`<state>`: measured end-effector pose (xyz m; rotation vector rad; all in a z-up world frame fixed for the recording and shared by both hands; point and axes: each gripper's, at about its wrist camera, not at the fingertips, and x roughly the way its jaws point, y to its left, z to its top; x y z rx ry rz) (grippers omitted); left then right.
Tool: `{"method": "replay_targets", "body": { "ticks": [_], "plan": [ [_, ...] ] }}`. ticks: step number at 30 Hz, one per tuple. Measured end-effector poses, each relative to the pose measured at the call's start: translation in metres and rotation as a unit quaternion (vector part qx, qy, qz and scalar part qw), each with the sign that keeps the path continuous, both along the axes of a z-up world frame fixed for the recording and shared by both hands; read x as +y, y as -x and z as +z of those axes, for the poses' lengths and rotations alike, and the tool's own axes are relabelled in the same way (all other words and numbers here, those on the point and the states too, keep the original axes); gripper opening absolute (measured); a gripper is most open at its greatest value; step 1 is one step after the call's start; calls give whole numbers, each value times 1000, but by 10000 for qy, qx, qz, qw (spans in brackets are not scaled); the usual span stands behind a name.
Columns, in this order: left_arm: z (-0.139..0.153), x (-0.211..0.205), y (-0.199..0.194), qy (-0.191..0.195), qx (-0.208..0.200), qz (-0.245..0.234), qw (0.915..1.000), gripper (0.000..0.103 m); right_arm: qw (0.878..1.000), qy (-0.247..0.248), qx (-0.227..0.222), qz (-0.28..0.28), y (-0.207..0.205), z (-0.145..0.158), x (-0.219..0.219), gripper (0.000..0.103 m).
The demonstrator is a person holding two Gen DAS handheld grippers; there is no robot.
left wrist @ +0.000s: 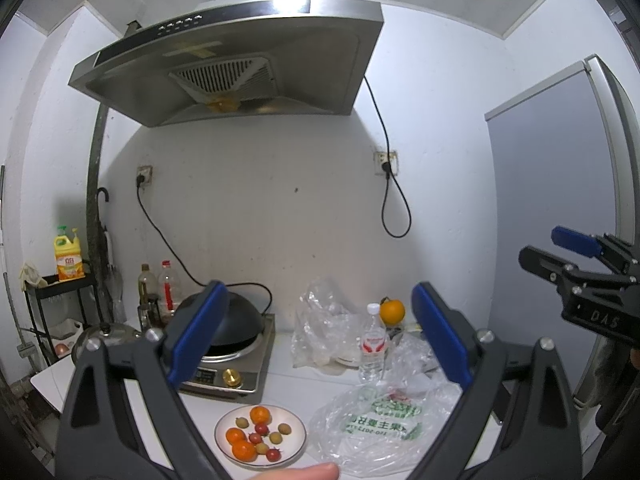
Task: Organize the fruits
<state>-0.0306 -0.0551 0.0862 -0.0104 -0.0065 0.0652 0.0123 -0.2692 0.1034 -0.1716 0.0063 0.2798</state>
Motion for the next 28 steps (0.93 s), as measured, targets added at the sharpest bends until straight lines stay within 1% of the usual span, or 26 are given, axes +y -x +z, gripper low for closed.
{"method": "replay_targets", "body": {
  "ticks": [20,28],
  "plan": [
    [0,0,0,-9,-11,-3,10000,94,10000,11,12,13,0,0,1,73],
    [1,-2,-6,-39,78,-66,9999,94,9999,49,103,80,-3,-5,3,73]
  ]
}}
